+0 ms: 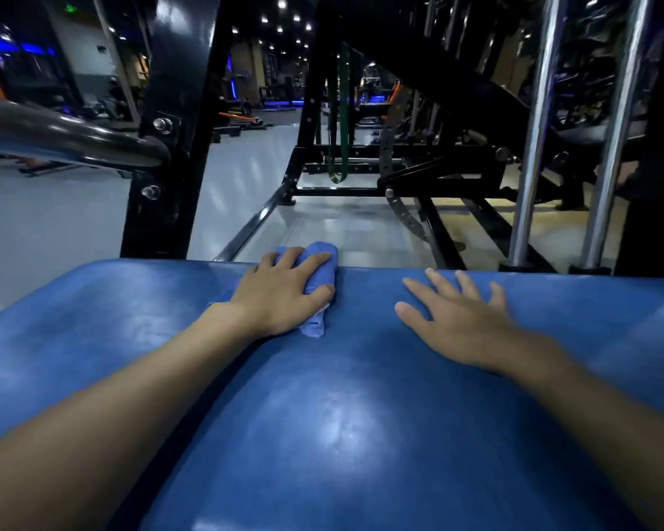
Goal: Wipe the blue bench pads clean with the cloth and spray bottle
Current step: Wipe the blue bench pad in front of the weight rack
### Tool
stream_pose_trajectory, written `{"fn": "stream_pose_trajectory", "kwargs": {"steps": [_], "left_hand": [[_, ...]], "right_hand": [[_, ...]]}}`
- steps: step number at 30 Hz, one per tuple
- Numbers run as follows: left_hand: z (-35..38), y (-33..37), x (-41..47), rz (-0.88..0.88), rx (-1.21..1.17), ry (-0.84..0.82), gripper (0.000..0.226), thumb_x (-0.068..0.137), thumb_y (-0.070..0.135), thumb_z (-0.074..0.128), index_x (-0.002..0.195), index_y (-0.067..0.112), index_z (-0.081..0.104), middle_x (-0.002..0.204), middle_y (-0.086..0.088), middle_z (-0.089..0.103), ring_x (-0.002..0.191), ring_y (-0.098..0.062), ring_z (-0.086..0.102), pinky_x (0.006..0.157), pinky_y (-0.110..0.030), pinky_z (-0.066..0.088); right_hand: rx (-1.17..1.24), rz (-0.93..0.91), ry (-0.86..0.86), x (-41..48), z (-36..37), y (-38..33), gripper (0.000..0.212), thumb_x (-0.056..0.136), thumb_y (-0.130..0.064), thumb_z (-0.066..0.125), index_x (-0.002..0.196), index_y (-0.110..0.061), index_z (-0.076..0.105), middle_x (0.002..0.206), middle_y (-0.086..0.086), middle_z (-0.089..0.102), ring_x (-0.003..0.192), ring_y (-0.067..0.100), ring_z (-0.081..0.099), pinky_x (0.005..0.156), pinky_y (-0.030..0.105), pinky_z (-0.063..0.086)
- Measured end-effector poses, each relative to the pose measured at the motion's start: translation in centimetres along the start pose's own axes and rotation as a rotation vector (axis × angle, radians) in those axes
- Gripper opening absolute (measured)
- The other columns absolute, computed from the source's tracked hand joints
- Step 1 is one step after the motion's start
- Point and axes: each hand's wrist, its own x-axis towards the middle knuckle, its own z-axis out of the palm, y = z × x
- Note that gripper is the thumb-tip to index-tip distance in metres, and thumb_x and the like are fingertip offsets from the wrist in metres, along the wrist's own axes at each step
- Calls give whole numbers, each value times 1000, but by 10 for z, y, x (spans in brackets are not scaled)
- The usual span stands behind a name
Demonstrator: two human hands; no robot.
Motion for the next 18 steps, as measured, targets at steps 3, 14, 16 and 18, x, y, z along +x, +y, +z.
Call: {"fn": "stream_pose_trajectory", "kwargs": {"steps": [3,14,16,18], "left_hand": [[5,27,2,4,-9,6,70,81,67,26,149,49,23,157,8,28,143,-28,24,113,-45,27],[23,113,12,73,-1,36,82,73,72,13,150,47,23,154,7,32,141,-26,26,115,-44,27],[28,131,16,96,-2,49,84,71,72,12,150,46,24,153,7,33,141,-27,27,115,-46,27],[32,147,19,113,-5,46,83,71,71,12,150,47,25,153,7,33,142,-28,27,115,-47,27]], "right_hand": [[32,-34,15,0,3,-1,64,94,-71,10,153,-48,7,166,-10,-8,152,26,-12,116,60,-10],[-2,-5,-32,-8,-8,98,62,92,-75,11,150,-57,3,165,-13,-9,152,26,-11,115,64,-7],[27,-47,-23,-7,-10,102,61,93,-73,15,151,-55,7,165,-14,-7,152,26,-9,116,63,-6],[20,-81,28,-8,-18,120,60,94,-71,19,151,-52,16,165,-16,0,152,20,-3,117,58,-1]]}}
